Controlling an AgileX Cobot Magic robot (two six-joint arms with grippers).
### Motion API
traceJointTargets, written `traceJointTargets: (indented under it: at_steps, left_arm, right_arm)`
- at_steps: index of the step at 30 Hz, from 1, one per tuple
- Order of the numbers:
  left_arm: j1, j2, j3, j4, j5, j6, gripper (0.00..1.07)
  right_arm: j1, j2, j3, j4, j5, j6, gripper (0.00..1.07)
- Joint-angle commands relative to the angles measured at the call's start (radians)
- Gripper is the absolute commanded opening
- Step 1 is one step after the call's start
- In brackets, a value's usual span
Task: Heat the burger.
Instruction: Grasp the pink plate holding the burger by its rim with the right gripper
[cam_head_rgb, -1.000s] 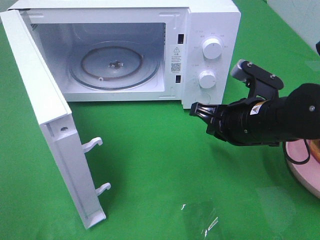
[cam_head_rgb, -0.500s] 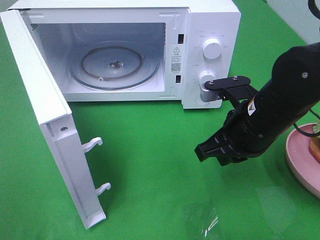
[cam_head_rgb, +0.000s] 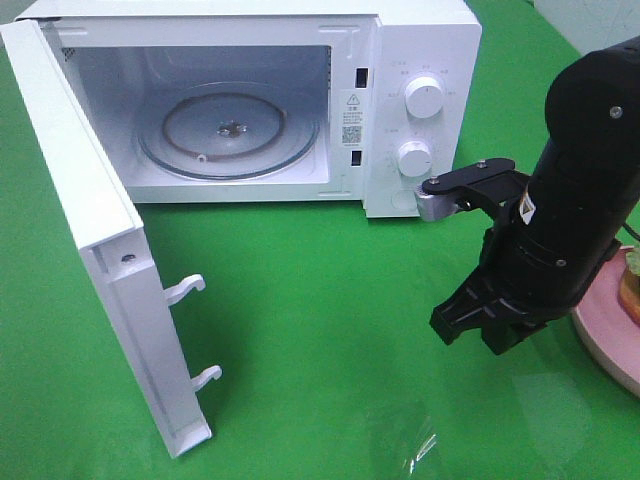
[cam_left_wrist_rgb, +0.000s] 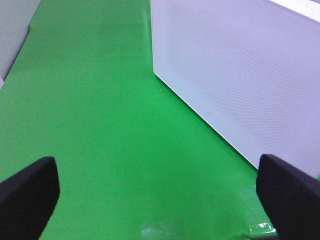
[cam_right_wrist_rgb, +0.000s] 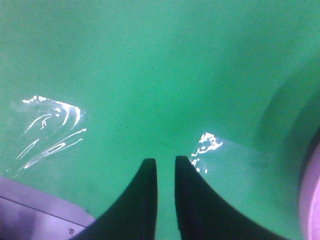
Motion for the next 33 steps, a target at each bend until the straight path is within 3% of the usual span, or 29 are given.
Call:
traceJointTargets:
  at_steps: [1, 8, 18, 20, 23, 25, 26, 27, 30, 31, 33]
  left_arm:
    - [-0.006, -0.016, 0.000, -0.006, -0.014, -0.001, 1.00]
    - [-0.006, -0.016, 0.000, -0.006, -0.014, -0.001, 1.00]
    - [-0.006, -0.016, 0.000, -0.006, -0.014, -0.001, 1.00]
    - [-0.006, -0.016, 0.000, -0.006, -0.014, -0.001, 1.00]
    - [-0.006, -0.016, 0.000, -0.006, -0.014, -0.001, 1.00]
    - [-0.006, -0.016, 0.000, -0.006, -0.014, -0.001, 1.00]
    - [-0.006, -0.016, 0.000, -0.006, -0.014, -0.001, 1.00]
    - [-0.006, -0.016, 0.000, -0.006, -0.014, -0.001, 1.00]
    - [-0.006, -0.016, 0.000, -0.006, -0.014, -0.001, 1.00]
    - [-0.006, -0.016, 0.000, -0.006, -0.014, -0.001, 1.00]
    - [-0.006, -0.016, 0.000, -0.006, -0.014, -0.001, 1.00]
  right_arm:
    - [-0.013, -0.015, -0.007, -0.007, 0.017, -0.013, 0.14]
    - [-0.159, -0.029, -0.005, -0.066, 0.076, -0.014, 0.17]
    - [-0.255, -0.029, -0.005, -0.092, 0.083, -0.013, 0.20]
    - [-0.261, -0.029, -0.005, -0.110, 0.076, -0.009, 0.33]
    - [-0.261, -0.029, -0.005, -0.112, 0.070, -0.009, 0.39]
    - [-0.261, -0.029, -0.005, -0.136, 0.053, -0.009, 0.69]
    - [-0.261, -0.029, -0.005, -0.136, 0.053, -0.009, 0.69]
    - [-0.261, -0.029, -0.005, -0.140, 0.054, -0.010, 0.83]
    - [-0.261, -0.029, -0.005, -0.140, 0.054, -0.013, 0.89]
    - [-0.261, -0.029, -0.005, -0.139, 0.057, -0.015, 0.97]
    - [-0.261, -0.029, -0.005, -0.139, 0.058, -0.019, 0.99]
